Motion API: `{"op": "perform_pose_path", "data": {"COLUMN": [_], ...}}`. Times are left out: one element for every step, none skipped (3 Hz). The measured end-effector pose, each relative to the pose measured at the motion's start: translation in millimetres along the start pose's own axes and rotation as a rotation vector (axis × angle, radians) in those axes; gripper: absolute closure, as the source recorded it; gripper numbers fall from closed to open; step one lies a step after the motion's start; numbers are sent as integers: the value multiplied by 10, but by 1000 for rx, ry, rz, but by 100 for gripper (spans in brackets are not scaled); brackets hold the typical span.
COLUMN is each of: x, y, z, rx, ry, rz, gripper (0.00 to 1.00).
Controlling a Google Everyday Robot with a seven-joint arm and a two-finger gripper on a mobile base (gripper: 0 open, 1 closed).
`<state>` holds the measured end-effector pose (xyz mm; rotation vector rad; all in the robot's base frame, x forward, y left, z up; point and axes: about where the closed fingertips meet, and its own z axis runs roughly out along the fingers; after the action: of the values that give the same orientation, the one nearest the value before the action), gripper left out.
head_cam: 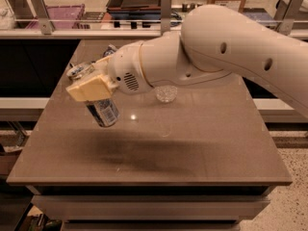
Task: Knock redbull can over
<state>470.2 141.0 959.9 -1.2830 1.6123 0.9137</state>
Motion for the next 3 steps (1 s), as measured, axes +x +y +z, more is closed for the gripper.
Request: {"op": "perform_pose_path", "data": {"x": [91, 194, 328], "y": [8, 69, 174], "z": [-54, -30, 75], "rx": [2, 0, -22], "ry": [41, 79, 134], "rz": [36, 68, 108], "gripper": [100, 100, 100]}}
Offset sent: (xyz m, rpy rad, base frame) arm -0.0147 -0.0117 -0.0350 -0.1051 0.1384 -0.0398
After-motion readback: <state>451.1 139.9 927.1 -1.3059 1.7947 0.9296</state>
